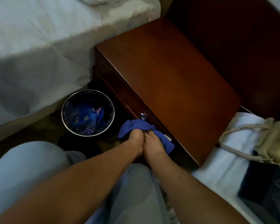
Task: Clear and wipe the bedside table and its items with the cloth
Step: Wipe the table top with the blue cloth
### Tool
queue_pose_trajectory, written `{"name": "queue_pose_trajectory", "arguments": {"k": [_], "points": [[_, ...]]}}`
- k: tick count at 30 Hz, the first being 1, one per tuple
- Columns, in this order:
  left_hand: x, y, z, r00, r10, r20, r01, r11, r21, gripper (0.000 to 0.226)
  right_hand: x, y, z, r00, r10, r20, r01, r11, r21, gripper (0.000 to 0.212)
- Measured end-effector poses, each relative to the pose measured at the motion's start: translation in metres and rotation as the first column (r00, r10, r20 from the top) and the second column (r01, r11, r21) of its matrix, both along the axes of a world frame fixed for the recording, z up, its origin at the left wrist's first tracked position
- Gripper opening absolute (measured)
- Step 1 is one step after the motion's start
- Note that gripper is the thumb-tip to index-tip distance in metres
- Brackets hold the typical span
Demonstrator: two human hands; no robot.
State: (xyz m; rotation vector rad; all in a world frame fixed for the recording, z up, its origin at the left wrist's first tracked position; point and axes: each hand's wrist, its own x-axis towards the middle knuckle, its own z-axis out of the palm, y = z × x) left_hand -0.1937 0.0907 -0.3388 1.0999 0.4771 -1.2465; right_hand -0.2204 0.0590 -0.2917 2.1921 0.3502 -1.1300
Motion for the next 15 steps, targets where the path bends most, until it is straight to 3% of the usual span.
{"name": "queue_pose_trajectory", "arguments": {"k": [1, 2, 3, 5, 8, 9, 10, 14, 15], "points": [[-0.008, -0.002, 0.013, 0.999, 0.036, 0.036, -0.041, 0.990, 0.132, 0.059, -0.015, -0.007, 0.009, 0.997, 0.075, -0.029, -0.075, 0.997, -0.009, 0.050], [-0.017, -0.004, 0.040, 0.992, 0.109, -0.068, -0.104, 0.992, 0.075, 0.053, -0.030, -0.009, 0.013, 0.995, 0.101, -0.018, -0.102, 0.994, -0.033, 0.054], [-0.027, -0.001, 0.061, 0.995, 0.089, -0.055, -0.085, 0.993, 0.082, 0.048, -0.047, -0.014, 0.021, 0.995, 0.091, -0.033, -0.093, 0.992, -0.086, 0.055], [-0.036, -0.011, 0.071, 0.994, 0.072, -0.080, -0.061, 0.989, 0.137, 0.035, -0.048, -0.012, 0.026, 0.999, -0.008, -0.039, 0.000, 0.978, -0.210, 0.052], [-0.051, -0.015, 0.078, 0.999, 0.015, -0.047, -0.009, 0.993, 0.121, 0.034, -0.044, 0.000, 0.040, 0.961, -0.269, -0.070, 0.230, 0.911, -0.342, 0.021], [-0.053, -0.013, 0.085, 0.999, -0.012, -0.032, 0.016, 0.994, 0.113, 0.034, -0.046, 0.000, 0.043, 0.968, -0.245, -0.060, 0.205, 0.903, -0.379, 0.019], [-0.054, -0.014, 0.087, 1.000, -0.014, 0.001, 0.014, 0.994, 0.106, 0.035, -0.048, -0.001, 0.049, 0.979, -0.195, -0.057, 0.161, 0.916, -0.368, 0.020], [-0.031, -0.006, 0.095, 0.994, 0.023, 0.105, -0.032, 0.996, 0.085, 0.033, -0.063, -0.011, 0.069, 0.946, -0.137, 0.294, 0.161, 0.985, -0.061, 0.055], [-0.022, -0.002, 0.100, 0.992, 0.039, 0.123, -0.050, 0.995, 0.089, 0.034, -0.061, -0.012, 0.071, 0.939, -0.084, 0.334, 0.107, 0.993, -0.052, 0.060]]}}
